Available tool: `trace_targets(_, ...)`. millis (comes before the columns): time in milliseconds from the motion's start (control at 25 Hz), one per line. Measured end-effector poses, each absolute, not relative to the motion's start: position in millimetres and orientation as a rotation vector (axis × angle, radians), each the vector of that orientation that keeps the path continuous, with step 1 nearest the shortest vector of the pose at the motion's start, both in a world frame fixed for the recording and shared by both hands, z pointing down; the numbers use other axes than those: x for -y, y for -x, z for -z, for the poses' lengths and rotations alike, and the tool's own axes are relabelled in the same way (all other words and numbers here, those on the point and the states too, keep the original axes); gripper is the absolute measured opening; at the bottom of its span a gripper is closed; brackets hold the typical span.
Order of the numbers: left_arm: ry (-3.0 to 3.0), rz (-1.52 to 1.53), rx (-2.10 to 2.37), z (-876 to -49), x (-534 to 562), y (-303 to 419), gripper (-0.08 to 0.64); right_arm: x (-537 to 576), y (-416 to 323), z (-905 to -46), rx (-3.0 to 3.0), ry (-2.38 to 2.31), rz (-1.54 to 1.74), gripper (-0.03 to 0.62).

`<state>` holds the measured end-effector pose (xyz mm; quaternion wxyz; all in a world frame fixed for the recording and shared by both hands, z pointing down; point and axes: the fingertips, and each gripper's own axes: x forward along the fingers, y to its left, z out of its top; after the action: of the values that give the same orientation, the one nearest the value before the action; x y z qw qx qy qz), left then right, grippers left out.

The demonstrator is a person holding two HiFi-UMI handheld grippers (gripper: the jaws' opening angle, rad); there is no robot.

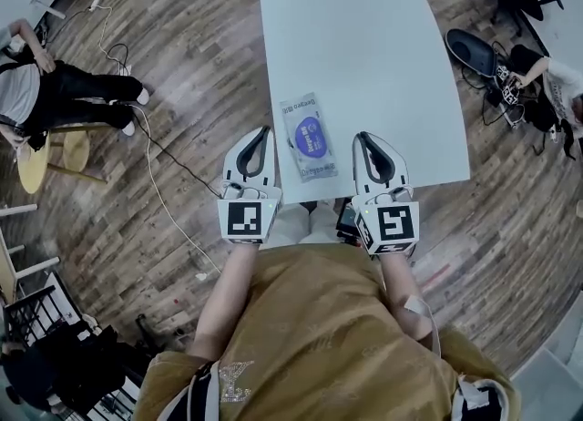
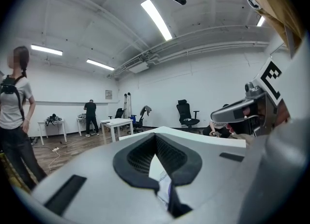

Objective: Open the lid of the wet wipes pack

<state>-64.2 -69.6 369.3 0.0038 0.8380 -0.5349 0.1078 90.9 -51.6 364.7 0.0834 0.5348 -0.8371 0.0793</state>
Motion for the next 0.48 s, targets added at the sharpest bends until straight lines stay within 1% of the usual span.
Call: trace_targets(480,-2.593,-0.465,1.573,-421,68,59,0.005,58,-72,-425,2.408,-1.481,-0.395,0.009)
